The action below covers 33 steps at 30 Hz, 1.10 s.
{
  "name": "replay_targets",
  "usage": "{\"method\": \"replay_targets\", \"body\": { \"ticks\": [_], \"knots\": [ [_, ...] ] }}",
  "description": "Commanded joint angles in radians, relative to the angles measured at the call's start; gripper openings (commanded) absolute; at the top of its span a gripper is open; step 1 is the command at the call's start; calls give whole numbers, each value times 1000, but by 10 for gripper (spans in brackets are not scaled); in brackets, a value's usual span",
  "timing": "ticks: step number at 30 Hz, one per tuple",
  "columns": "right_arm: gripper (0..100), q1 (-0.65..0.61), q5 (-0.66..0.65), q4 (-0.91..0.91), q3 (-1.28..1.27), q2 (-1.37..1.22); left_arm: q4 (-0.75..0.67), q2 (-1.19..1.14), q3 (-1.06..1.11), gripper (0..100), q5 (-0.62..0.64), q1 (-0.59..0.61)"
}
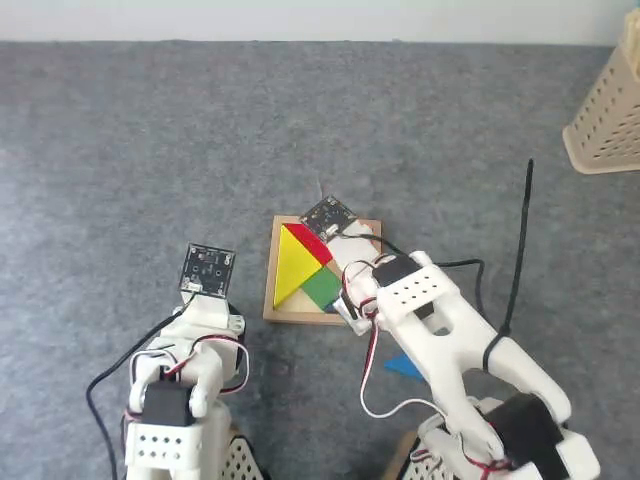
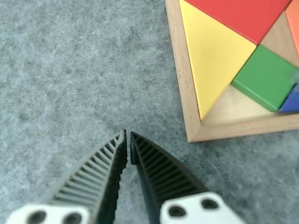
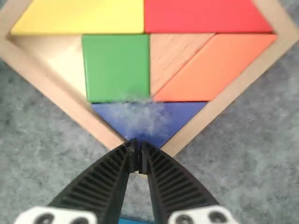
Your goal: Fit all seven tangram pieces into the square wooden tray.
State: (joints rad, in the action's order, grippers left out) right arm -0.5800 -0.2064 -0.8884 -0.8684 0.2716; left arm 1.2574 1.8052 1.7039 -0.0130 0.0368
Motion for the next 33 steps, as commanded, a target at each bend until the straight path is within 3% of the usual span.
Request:
{"method": "replay_targets", "body": {
  "ticks": [1, 5, 9, 14, 24, 33],
  "knots": [
    [9, 15, -11, 2, 58, 15, 6, 21, -19, 12, 6, 5],
    [15, 61, 0, -27, 94, 24, 6, 21, -19, 12, 6, 5],
    [99, 140, 95, -70, 181, 4, 6, 21, -19, 12, 6, 5],
    [165, 147, 115, -85, 270, -108, 6, 21, -19, 12, 6, 5],
    [170, 156, 126, -85, 333, -297, 6, 21, -19, 12, 6, 5],
    [170, 309, 87, -81, 333, -300, 6, 21, -19, 12, 6, 5]
  ]
}}
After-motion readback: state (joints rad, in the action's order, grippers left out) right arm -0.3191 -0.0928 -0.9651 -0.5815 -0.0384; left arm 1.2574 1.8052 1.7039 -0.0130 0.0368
